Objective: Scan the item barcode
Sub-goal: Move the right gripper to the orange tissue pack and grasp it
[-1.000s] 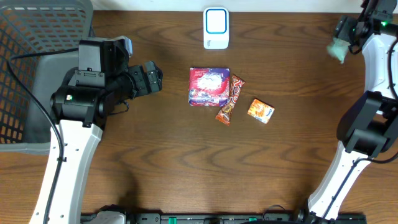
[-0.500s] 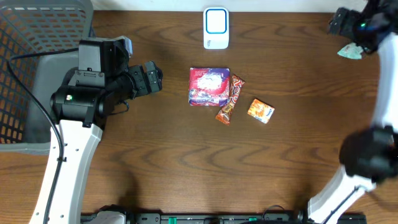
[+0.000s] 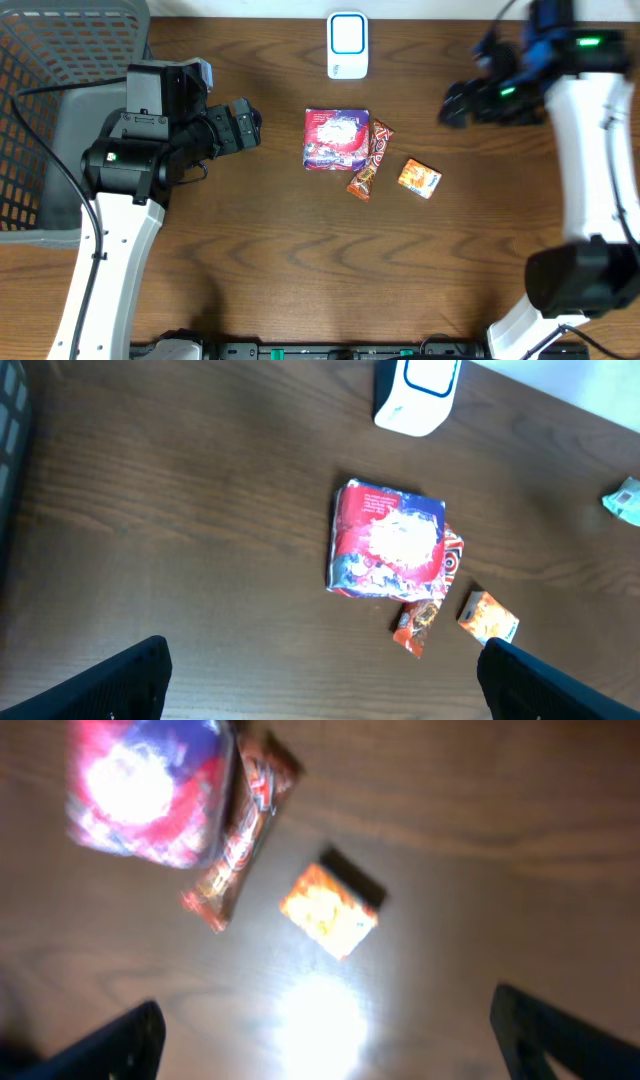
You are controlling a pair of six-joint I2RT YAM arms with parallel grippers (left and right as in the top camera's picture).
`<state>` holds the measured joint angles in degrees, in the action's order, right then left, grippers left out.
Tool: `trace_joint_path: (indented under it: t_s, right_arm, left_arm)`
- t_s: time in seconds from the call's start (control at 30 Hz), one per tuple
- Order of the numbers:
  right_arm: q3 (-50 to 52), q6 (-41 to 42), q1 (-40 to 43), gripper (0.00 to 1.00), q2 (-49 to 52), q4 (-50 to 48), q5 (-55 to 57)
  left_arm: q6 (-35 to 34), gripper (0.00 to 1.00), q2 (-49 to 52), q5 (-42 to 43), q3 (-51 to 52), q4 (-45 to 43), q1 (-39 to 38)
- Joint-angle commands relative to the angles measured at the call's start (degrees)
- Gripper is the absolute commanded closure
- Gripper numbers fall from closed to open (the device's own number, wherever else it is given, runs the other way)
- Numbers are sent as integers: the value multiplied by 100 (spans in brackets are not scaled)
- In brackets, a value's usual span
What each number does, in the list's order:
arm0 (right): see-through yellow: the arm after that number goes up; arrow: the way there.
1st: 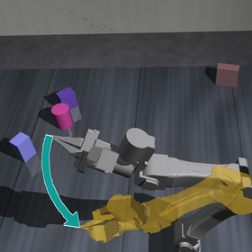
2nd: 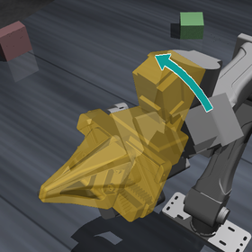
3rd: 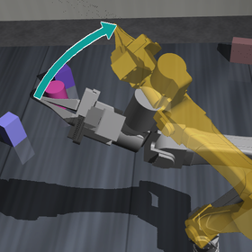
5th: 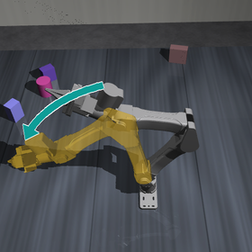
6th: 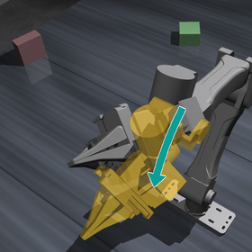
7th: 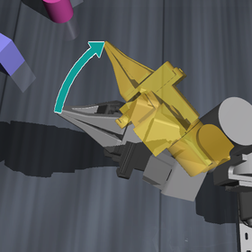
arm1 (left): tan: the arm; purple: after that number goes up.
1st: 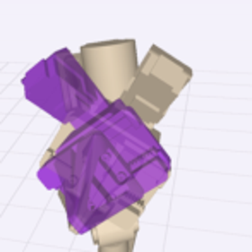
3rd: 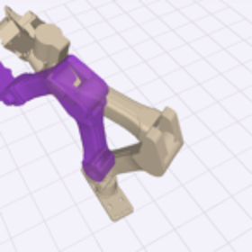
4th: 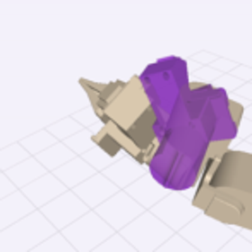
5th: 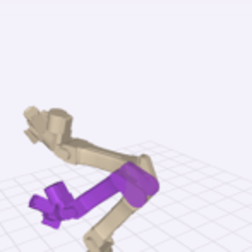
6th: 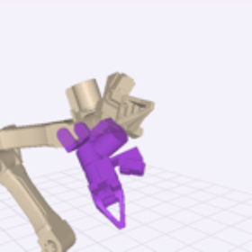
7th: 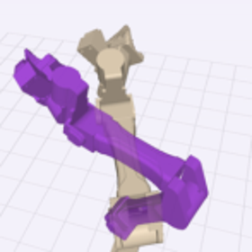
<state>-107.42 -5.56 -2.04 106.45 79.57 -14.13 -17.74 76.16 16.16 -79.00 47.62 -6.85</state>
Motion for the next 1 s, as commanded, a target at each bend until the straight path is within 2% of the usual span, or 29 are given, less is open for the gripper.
trace_joint_path:
  t_s: [0.0, 0.2, 0.53, 0.77, 0.93, 0.97]
  right_arm:
    - [815, -175, -278, 1, -4, -487, 807]
    - [1880, -173, -367, 1, -4, -1578, 949]
    - [2083, -177, -369, 1, -4, -1609, 573]
    - [2793, -186, -334, 1, -2, -2791, 549]
    - [3239, -728, -177, 1, 149, -3250, -374]
    - [3274, -796, -146, 5, 203, -3244, -511]
  left_arm:
    - [57, 2, -50, -35, 0, 13, 15]
    - [57, 2, -50, -35, 0, 13, 15]
    - [57, 2, -50, -35, 0, 13, 15]
    - [57, 2, -50, -35, 0, 13, 15]
    - [57, 2, -50, -35, 0, 13, 15]
    - [57, 2, -50, -35, 0, 13, 15]
